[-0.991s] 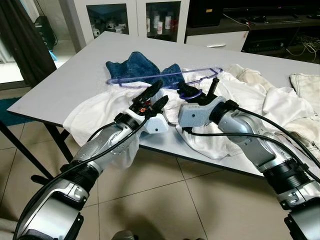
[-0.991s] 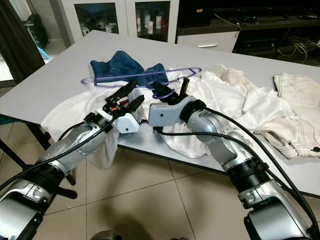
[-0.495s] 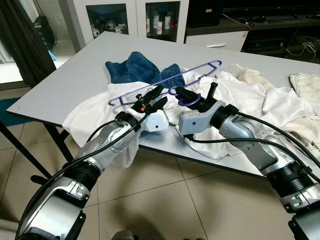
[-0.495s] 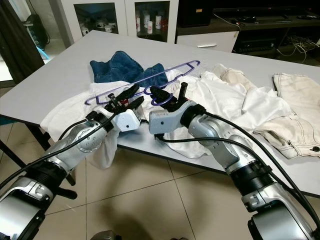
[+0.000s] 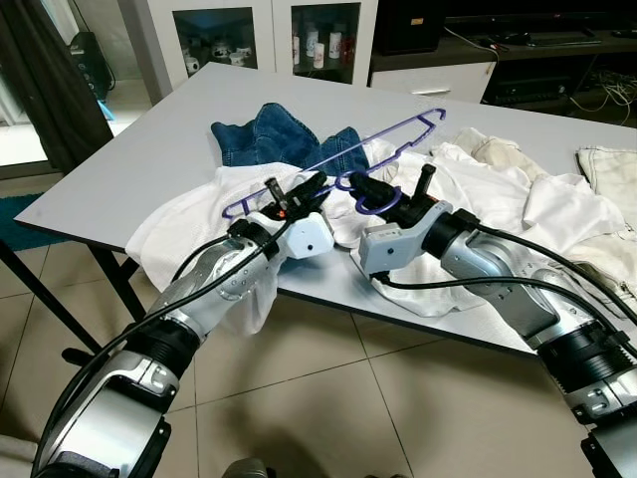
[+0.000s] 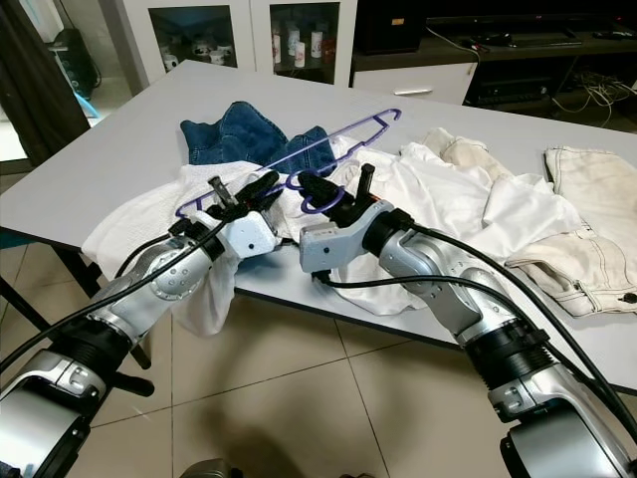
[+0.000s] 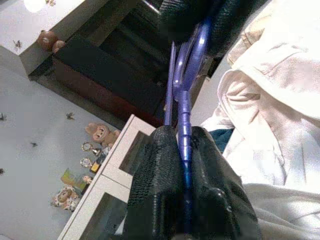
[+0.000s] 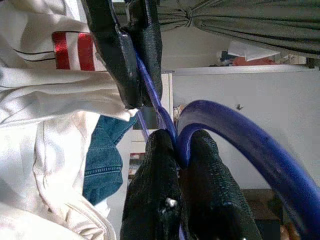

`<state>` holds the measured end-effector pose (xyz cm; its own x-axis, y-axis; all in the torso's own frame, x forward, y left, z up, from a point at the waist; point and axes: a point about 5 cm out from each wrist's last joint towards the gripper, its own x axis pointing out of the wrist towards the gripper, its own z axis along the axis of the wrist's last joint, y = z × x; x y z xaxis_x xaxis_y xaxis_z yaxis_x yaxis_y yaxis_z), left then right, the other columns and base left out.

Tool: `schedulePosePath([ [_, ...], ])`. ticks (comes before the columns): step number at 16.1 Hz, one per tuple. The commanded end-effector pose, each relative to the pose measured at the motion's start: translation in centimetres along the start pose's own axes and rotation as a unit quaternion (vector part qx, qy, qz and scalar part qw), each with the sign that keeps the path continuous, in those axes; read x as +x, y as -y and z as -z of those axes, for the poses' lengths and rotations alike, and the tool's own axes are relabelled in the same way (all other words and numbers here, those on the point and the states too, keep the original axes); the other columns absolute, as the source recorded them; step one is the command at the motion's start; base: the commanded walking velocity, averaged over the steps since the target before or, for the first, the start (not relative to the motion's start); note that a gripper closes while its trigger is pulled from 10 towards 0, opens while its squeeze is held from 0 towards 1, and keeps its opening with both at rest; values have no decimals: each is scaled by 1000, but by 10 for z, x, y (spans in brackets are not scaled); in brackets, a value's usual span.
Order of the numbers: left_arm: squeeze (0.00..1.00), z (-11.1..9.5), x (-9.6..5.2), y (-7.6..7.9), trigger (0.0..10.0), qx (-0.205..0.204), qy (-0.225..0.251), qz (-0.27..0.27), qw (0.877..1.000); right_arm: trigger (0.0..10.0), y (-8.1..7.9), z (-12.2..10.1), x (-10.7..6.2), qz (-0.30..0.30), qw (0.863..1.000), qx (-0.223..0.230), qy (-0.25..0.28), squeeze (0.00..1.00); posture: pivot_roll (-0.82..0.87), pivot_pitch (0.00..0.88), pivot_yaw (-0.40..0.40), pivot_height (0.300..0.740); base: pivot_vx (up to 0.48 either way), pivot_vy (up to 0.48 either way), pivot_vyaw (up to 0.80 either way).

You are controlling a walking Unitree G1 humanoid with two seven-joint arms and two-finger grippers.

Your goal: Hang hanger

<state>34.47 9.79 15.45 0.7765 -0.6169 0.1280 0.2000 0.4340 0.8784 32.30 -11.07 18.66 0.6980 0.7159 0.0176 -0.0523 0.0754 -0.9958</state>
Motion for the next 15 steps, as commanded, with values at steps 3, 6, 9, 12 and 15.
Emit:
schedulePosePath([
  [3,0,6,-3,12,0,2,-22,38,999,10000,17,-9,-2,51,998,-4,42,1000,150,0,-3,740,0,0,0],
  [6,0,6,-2,11,0,2,-22,36,999,10000,18,-6,-1,54,998,-22,33,0,151,0,-4,740,0,0,0],
  [9,0,8,-4,11,0,-9,-29,30,999,10000,18,7,-8,52,998,-31,9,0,152,0,-7,740,0,0,0],
  [12,0,14,-5,4,0,-43,-48,-4,998,10000,22,22,-26,74,997,-11,-11,0,152,0,-10,740,0,0,0],
  [15,0,17,-4,-2,0,-59,-58,-26,996,10000,29,24,-34,107,994,15,-11,0,148,0,-9,740,0,0,0],
])
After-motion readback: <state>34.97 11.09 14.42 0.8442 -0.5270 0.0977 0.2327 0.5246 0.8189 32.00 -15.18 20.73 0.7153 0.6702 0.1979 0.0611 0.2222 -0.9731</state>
